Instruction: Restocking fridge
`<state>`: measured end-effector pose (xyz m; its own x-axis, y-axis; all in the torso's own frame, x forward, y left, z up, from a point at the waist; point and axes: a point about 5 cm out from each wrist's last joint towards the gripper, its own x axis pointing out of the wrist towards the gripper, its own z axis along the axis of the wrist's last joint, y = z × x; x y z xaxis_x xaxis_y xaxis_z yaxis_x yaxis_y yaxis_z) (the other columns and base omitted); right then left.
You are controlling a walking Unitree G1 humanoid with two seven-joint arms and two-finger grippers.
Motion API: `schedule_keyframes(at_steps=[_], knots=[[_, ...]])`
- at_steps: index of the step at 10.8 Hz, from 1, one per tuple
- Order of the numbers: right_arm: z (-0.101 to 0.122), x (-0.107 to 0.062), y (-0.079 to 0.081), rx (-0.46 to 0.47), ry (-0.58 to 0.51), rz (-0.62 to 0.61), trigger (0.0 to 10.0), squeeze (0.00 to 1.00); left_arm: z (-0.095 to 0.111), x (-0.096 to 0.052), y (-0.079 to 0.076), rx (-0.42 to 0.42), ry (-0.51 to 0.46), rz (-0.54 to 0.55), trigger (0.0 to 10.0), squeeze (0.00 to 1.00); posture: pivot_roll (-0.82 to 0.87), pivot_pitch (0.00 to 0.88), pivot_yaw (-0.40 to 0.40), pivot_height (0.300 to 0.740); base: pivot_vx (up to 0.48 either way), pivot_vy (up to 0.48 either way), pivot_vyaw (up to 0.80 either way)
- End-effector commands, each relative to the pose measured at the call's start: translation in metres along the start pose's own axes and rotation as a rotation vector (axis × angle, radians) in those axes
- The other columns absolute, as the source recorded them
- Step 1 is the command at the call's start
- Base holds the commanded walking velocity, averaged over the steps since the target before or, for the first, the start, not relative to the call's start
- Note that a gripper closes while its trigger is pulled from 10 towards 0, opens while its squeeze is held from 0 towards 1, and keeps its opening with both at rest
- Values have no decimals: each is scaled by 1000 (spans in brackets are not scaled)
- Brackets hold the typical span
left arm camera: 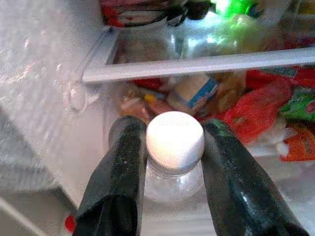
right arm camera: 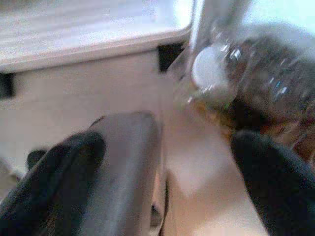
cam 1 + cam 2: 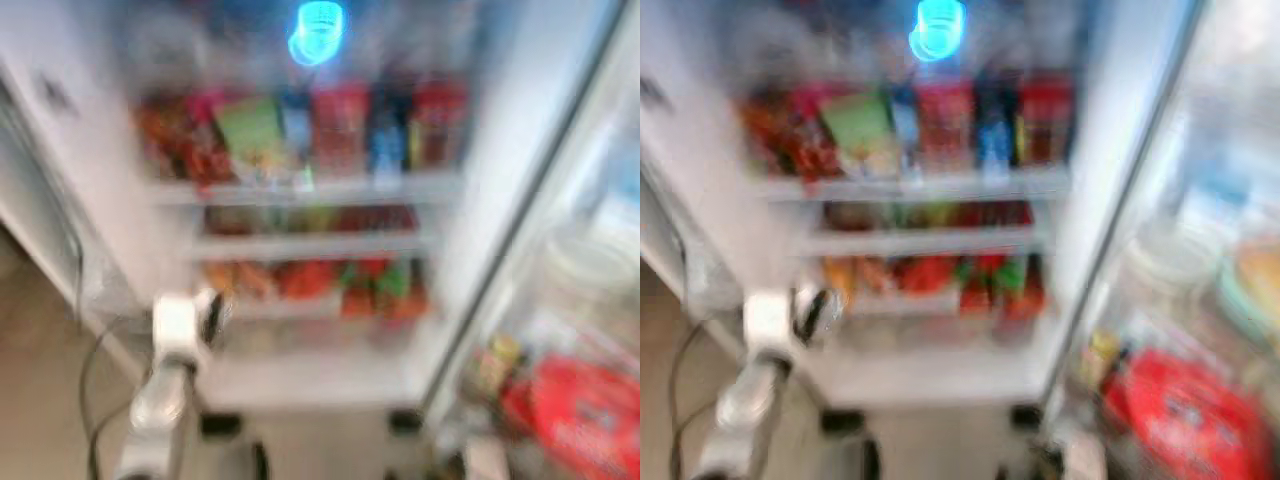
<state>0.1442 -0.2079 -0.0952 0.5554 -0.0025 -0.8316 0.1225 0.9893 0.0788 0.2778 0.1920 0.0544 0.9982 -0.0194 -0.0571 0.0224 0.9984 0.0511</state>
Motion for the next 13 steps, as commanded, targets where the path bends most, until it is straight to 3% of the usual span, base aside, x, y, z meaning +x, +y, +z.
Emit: schedule_keyframes(at_steps=[1,5,13], knots=[[-17,-2,9,14,64,21,10000,0,13,6,4,32,-52,9,10000,0,-118,0,62,616,0,0,0],[-16,-1,9,17,62,23,10000,0,34,15,-3,125,-131,-39,10000,0,-119,0,64,616,61,0,0],[-16,-1,10,8,67,27,10000,0,45,19,-5,136,-170,-34,10000,0,-113,0,66,616,318,0,0]])
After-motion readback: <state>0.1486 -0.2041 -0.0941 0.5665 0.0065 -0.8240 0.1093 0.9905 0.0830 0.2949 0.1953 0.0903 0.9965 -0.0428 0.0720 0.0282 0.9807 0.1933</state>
